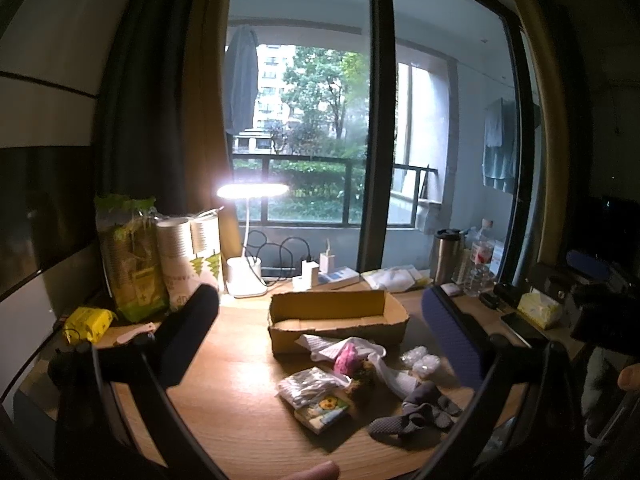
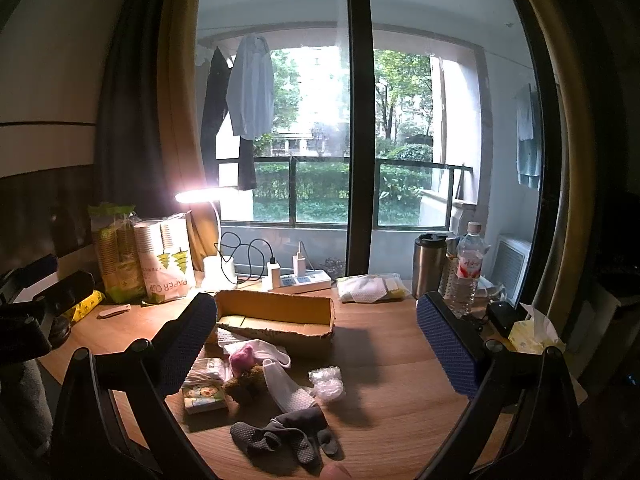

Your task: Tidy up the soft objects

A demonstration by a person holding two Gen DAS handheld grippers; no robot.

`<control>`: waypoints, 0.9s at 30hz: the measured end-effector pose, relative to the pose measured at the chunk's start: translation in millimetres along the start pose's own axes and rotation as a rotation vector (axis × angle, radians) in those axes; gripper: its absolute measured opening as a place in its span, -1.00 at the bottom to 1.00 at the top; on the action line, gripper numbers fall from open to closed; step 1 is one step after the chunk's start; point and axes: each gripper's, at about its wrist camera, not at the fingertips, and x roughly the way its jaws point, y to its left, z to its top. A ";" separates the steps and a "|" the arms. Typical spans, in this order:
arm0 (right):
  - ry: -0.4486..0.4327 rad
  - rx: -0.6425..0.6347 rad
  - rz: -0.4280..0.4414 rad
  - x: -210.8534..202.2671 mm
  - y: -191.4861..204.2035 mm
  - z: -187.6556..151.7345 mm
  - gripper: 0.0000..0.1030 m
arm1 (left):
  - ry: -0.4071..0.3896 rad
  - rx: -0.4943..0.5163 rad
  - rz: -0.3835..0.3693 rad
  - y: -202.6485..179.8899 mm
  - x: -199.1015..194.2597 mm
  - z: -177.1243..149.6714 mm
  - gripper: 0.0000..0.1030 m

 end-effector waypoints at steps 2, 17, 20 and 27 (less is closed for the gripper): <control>-0.001 -0.001 0.003 -0.1 0.9 0.2 0.98 | 0.002 -0.001 -0.001 -0.1 0.1 0.0 0.99; -0.001 0.003 0.003 1.4 0.7 1.2 0.98 | -0.002 -0.002 0.009 -0.7 0.1 1.1 0.99; 0.000 0.002 0.004 1.5 0.1 0.9 0.98 | -0.003 -0.004 0.011 -0.9 -0.4 0.9 0.99; 0.001 -0.001 0.007 1.1 -0.6 0.3 0.98 | -0.004 -0.006 0.013 -0.5 -0.7 0.9 0.99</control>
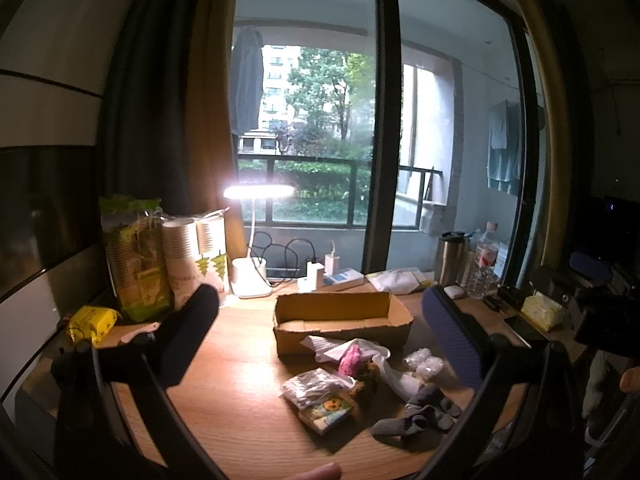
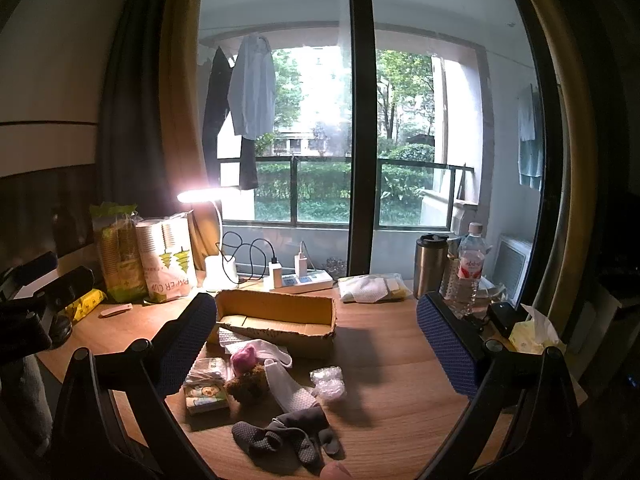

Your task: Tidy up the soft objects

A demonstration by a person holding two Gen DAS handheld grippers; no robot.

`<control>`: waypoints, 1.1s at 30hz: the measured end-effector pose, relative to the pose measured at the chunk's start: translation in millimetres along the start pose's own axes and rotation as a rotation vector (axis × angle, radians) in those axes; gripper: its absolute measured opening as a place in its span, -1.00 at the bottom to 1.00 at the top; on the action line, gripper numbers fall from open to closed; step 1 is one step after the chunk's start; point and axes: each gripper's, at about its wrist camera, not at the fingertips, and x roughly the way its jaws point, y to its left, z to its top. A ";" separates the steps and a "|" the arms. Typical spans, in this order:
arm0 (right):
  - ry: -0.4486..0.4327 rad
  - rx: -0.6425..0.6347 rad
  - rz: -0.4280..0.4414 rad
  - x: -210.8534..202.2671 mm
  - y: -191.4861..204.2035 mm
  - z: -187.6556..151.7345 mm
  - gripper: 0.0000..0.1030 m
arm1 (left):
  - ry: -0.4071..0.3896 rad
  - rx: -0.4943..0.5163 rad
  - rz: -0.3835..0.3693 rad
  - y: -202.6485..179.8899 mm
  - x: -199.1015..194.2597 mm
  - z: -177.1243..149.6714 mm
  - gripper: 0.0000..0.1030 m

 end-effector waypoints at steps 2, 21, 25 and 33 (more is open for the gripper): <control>0.000 0.000 -0.002 -0.2 0.2 -0.4 0.98 | 0.001 -0.003 0.001 1.8 -0.2 -0.1 0.99; 0.009 0.002 -0.004 1.5 -2.0 0.7 0.98 | -0.003 -0.006 0.003 5.9 0.6 0.4 0.99; 0.006 0.005 -0.011 0.4 -5.3 1.6 0.98 | -0.008 -0.005 -0.001 4.0 -1.1 1.3 0.99; 0.013 0.010 -0.010 2.0 -8.4 -0.7 0.98 | 0.002 -0.001 -0.008 0.8 0.4 1.6 0.99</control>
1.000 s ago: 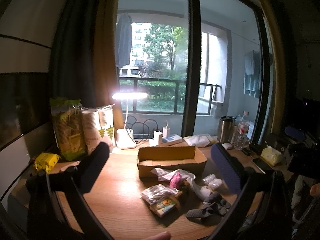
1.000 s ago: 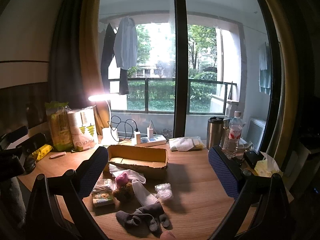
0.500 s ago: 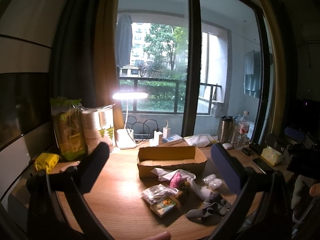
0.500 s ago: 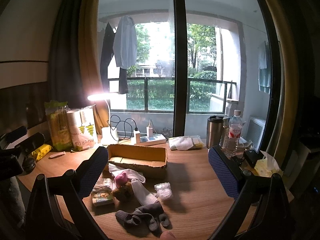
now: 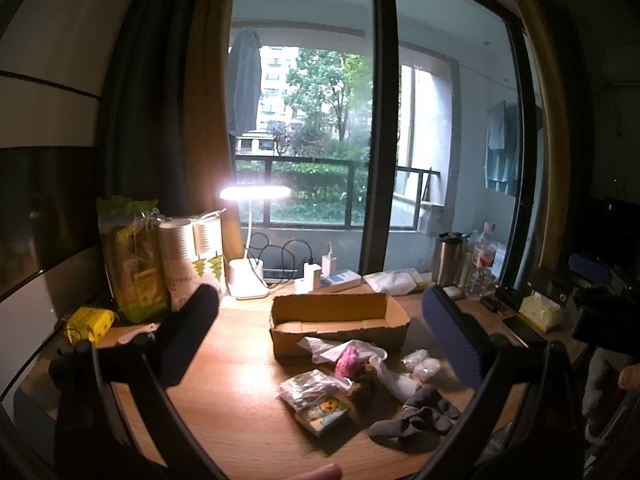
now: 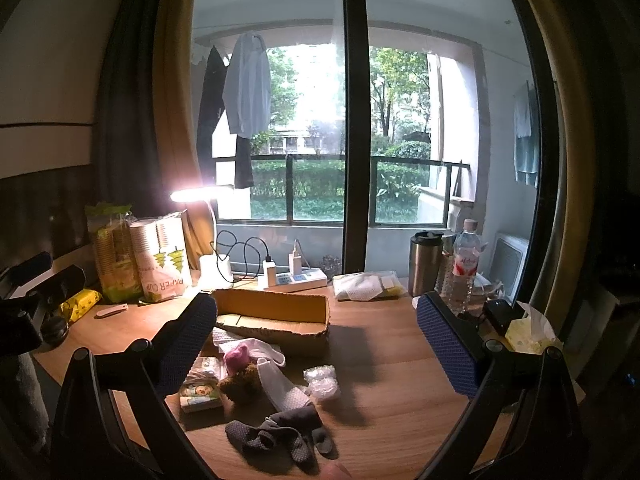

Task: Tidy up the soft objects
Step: 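Grasp the dark grey sock with the right tool while the left tool grasps the cartoon cloth book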

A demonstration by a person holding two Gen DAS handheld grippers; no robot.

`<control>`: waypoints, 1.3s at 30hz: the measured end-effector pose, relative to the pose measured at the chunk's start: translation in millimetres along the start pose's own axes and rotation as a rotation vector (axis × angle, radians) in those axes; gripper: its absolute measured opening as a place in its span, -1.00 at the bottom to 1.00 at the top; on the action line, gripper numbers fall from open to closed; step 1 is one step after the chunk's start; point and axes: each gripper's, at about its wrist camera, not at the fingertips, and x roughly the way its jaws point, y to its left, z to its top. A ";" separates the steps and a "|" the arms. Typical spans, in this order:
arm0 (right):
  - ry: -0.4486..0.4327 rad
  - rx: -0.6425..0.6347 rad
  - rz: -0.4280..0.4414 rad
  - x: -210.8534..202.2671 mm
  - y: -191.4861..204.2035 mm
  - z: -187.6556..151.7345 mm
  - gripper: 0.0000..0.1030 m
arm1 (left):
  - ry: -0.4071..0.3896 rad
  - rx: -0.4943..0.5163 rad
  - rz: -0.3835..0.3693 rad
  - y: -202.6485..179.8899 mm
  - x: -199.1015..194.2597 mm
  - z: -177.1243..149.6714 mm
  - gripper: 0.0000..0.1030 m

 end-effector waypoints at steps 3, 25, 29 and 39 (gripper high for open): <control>0.013 0.000 0.001 4.2 -1.8 -3.4 0.98 | 0.011 0.001 0.000 -0.4 4.0 -3.0 0.99; 0.296 0.044 0.020 105.2 -13.7 -83.0 0.98 | 0.389 -0.002 0.020 6.0 118.9 -102.8 0.99; 0.350 0.044 0.040 118.1 -10.9 -102.6 0.98 | 0.444 -0.005 0.022 6.2 130.8 -116.8 0.99; 0.487 0.032 0.119 151.1 3.7 -140.6 0.98 | 0.544 0.001 0.035 3.8 155.8 -141.0 0.99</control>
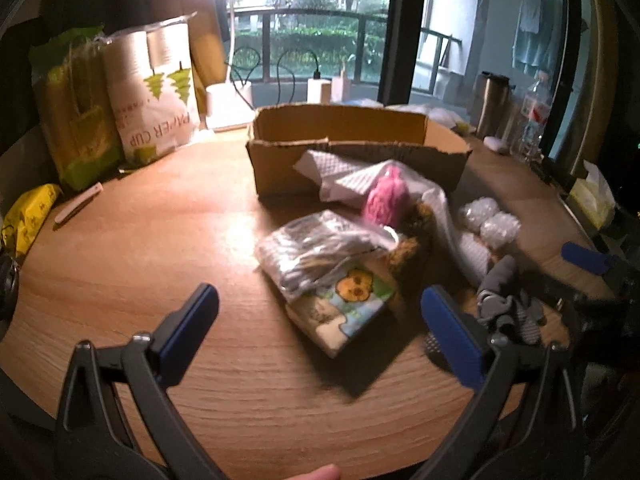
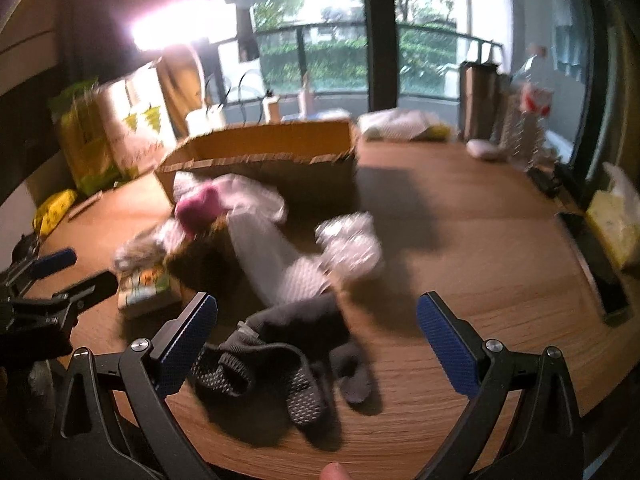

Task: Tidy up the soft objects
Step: 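Grasp the dark grey sock with the right tool while the left tool grasps the cartoon cloth book, then carry the sock with the right tool while the left tool carries the cloth book toward the box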

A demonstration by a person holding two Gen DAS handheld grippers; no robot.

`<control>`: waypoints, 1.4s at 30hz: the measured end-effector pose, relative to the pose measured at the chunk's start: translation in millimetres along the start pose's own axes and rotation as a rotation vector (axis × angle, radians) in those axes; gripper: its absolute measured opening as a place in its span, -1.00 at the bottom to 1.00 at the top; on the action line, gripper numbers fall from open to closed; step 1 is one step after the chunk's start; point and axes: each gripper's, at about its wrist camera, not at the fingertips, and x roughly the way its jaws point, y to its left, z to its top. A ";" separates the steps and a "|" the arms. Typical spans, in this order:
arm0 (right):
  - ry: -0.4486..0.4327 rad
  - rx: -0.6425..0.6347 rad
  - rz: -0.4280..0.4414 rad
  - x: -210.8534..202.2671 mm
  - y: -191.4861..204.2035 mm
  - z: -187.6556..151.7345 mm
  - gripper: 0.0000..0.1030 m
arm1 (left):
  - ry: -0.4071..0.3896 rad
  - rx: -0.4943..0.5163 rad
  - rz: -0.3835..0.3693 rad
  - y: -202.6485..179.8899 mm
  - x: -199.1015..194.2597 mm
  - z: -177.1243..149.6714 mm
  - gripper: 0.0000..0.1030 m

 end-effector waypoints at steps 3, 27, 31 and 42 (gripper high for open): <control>0.039 -0.017 0.063 11.4 3.3 -3.0 0.98 | 0.018 -0.007 0.006 -1.2 9.4 0.2 0.99; 0.106 -0.120 0.168 25.0 -3.0 -9.5 -0.26 | 0.183 0.002 0.002 -19.7 66.6 3.6 0.76; 0.069 -0.111 0.162 11.1 -5.9 -3.4 -0.26 | 0.192 0.024 -0.011 -22.2 65.6 -0.9 0.52; 0.010 -0.122 0.168 -10.2 -0.9 10.3 -0.26 | 0.133 0.038 -0.087 -23.1 34.6 -3.3 0.50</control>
